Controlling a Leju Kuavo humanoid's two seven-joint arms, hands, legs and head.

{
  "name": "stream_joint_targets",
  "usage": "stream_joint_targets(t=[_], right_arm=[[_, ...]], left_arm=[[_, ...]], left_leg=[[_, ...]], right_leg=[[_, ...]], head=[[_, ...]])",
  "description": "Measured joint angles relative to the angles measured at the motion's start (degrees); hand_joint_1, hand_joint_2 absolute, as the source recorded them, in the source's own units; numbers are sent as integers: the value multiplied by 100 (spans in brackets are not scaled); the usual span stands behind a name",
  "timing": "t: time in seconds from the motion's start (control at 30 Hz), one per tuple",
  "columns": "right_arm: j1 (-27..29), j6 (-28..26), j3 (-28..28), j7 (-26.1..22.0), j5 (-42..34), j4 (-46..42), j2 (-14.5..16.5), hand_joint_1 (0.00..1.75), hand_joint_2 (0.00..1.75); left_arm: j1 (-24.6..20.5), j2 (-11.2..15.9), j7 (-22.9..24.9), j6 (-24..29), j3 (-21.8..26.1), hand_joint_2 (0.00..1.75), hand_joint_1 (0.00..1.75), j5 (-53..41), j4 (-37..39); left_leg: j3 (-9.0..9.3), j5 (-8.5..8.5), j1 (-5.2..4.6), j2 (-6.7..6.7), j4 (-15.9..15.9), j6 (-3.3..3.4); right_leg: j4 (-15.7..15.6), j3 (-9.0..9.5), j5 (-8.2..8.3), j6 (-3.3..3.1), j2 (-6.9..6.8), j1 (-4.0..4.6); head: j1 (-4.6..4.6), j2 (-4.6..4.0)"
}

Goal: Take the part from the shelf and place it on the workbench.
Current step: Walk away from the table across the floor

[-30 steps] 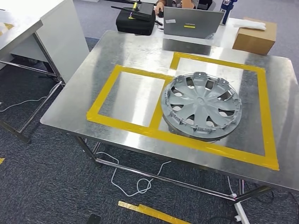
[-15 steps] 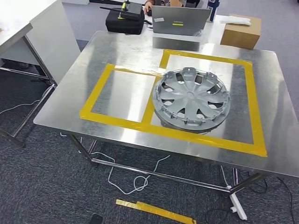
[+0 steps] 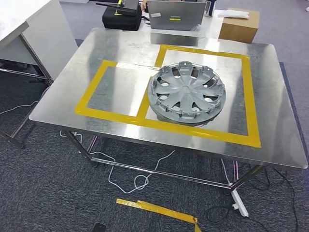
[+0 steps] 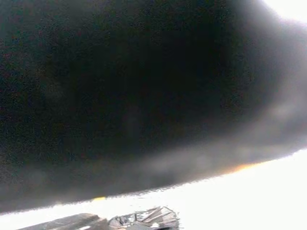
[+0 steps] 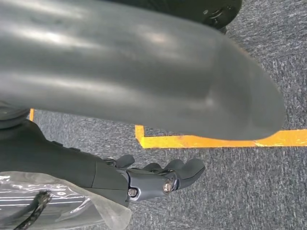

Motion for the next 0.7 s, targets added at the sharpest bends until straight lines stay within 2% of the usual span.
stream_joint_targets(t=[0.07,0.1,0.13,0.17,0.2,0.27,0.3,0.33,0.37,0.4,0.43,0.47,0.5,0.53,0.57,0.63,0.67,0.7], right_arm=[[-2,25,3,-8,10,9,-4,0,0],[4,33,3,-14,18,10,-6,0,0],[9,40,4,-21,24,11,-12,0,0],[14,47,6,-27,30,11,-18,0,0],[17,53,9,-33,35,11,-26,0,0],[15,68,23,-43,44,11,-43,0,0],[15,72,31,-47,50,11,-50,0,0],[15,75,39,-49,56,11,-55,0,0],[16,77,44,-50,63,11,-60,0,0],[15,78,49,-51,70,11,-65,0,0],[12,80,55,-52,75,11,-68,0,0],[5,83,65,-55,80,11,-71,0,0],[-5,87,75,-58,84,12,-72,0,0],[-12,93,84,-63,86,13,-73,0,0],[-14,98,90,-66,87,14,-73,0,0],[0,103,91,-69,89,20,-76,0,0],[6,103,91,-69,89,23,-79,0,0],[12,103,91,-69,89,26,-82,0,0]], left_arm=[[-9,-3,-16,0,0,0,0,7,0],[-10,-8,-23,0,0,0,0,11,0],[-14,-12,-30,-1,0,0,0,15,0],[-20,-15,-37,-3,0,0,0,18,0],[-26,-20,-43,-7,0,0,0,21,0],[-28,-25,-52,-14,0,0,0,26,0],[-26,-27,-55,-16,0,0,0,31,0],[-25,-28,-59,-17,0,0,0,37,0],[-27,-29,-63,-17,0,0,0,43,0],[-28,-29,-67,-16,0,0,0,48,0],[-30,-29,-69,-16,0,0,0,50,0],[-31,-30,-72,-15,0,0,0,50,0],[-33,-29,-77,-15,0,0,0,51,0],[-36,-28,-81,-14,0,0,0,51,0],[-38,-29,-86,-13,0,0,0,52,0],[-30,-29,-90,-11,0,0,0,52,3],[-22,-29,-91,-11,0,0,0,53,5],[-15,-29,-92,-11,0,0,0,56,7]], left_leg=[[79,23,-36,-14,-215,42],[43,73,-38,-7,-234,57],[2,132,-32,8,-255,85],[-52,198,-23,23,-276,124],[-119,265,-11,39,-296,153],[-267,374,-17,62,-288,182],[-344,431,-20,72,-278,174],[-425,488,-22,81,-264,165],[-508,539,-22,86,-241,154],[-595,584,-20,86,-211,138],[-668,622,-21,83,-171,118],[-738,654,-27,78,-124,94],[-792,689,-34,72,-81,64],[-829,729,-38,68,-51,36],[-865,774,-36,65,-35,5],[-921,800,-12,47,-11,-58],[-965,683,2,35,65,-90],[-1025,466,14,23,235,-119]], right_leg=[[-2,-36,84,69,-3,-12],[-6,-52,121,108,-3,-22],[18,-82,89,139,0,-29],[113,-142,-38,168,3,-33],[316,-225,-266,191,4,-39],[1013,-416,-832,233,4,-60],[1358,-466,-986,252,1,-68],[1579,-456,-995,270,-2,-76],[1614,-362,-875,283,-5,-86],[1423,-153,-693,293,-6,-101],[1069,135,-548,300,-4,-119],[610,474,-504,303,7,-128],[188,760,-534,286,21,-130],[-91,918,-599,265,35,-124],[-238,977,-650,233,44,-107],[-261,876,-600,138,23,-93],[-262,824,-553,79,5,-92],[-267,768,-498,24,-16,-95]], head=[[0,-1],[-2,-1],[-2,-1],[8,-1],[18,-1],[35,-1],[35,-1],[34,-1],[34,-1],[34,0],[34,0],[35,1],[30,1],[28,0],[24,0],[27,-1],[25,-1],[20,0]])
